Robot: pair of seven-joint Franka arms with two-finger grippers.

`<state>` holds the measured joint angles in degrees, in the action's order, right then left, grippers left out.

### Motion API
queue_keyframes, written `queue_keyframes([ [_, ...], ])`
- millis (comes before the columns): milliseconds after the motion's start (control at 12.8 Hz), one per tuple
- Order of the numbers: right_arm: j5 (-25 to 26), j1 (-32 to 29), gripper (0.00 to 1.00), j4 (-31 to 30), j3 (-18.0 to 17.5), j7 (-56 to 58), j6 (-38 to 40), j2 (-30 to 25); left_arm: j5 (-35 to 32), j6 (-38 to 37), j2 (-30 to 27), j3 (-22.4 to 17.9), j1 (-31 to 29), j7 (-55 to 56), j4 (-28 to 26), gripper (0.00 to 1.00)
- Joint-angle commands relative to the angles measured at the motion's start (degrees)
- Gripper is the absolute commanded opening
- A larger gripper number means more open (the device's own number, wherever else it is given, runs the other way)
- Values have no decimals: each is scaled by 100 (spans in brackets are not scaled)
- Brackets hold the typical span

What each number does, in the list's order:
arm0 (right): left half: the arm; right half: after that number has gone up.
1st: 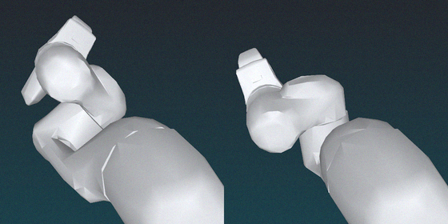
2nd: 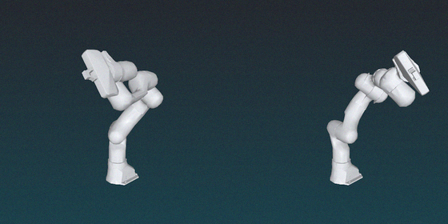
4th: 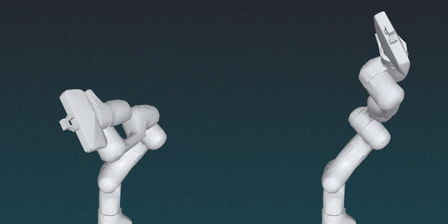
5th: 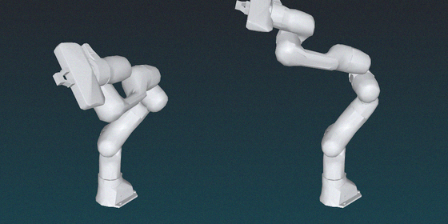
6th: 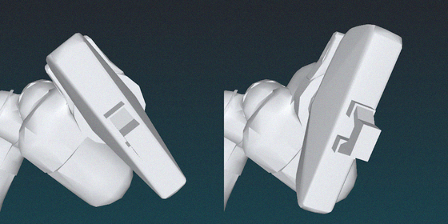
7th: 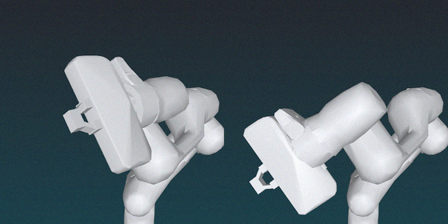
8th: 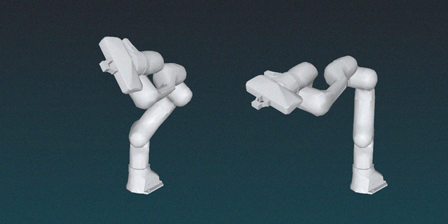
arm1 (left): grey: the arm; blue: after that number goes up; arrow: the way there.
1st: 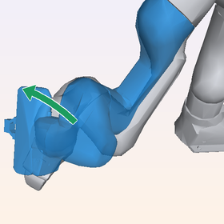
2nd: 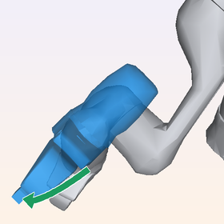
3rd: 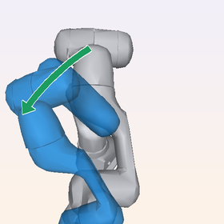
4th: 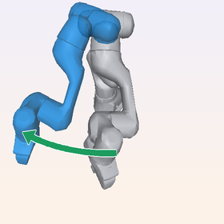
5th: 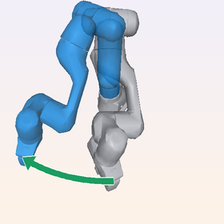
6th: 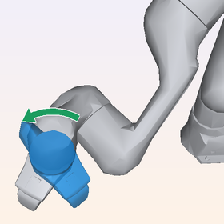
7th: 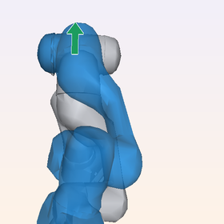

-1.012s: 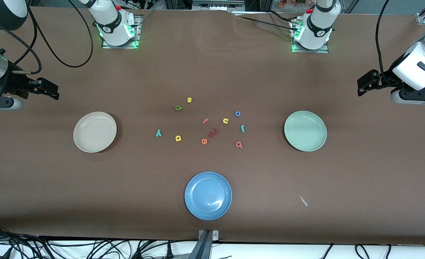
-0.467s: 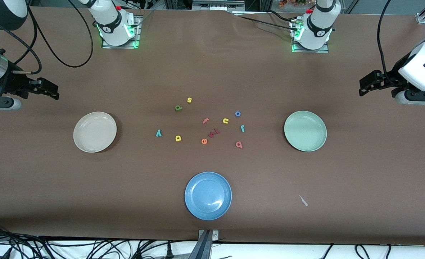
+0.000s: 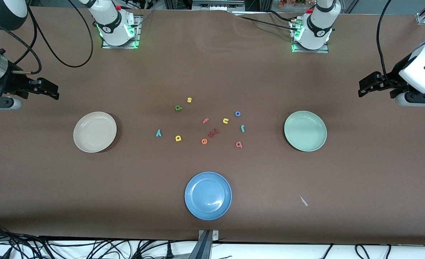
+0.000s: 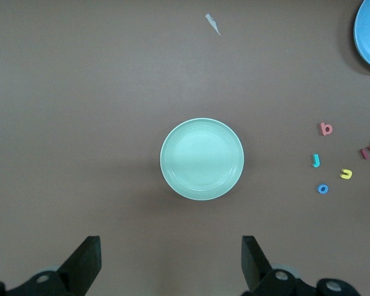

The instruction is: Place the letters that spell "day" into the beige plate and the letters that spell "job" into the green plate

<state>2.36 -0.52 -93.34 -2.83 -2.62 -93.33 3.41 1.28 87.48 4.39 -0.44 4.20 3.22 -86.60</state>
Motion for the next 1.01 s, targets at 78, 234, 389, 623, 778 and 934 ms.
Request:
queue_keyframes([
  [78,-52,-10,100,70,2,-72,78,19,48,-73,-8,70,-59,-103,82,100],
  [234,-52,-10,100,70,2,-72,78,19,48,-109,-87,53,-68,-77,82,100],
  [389,-52,-10,100,70,2,-72,78,19,30,-213,-166,9,-68,-50,82,100],
  [623,-52,-10,100,70,11,-72,78,19,-75,-145,-262,52,-260,-41,-23,100],
  [778,-52,-10,100,70,11,-72,78,19,-154,-30,-377,237,-402,2,-216,100],
  [934,-52,-10,100,70,11,-72,78,19,-399,-30,-421,273,-455,82,-270,100],
])
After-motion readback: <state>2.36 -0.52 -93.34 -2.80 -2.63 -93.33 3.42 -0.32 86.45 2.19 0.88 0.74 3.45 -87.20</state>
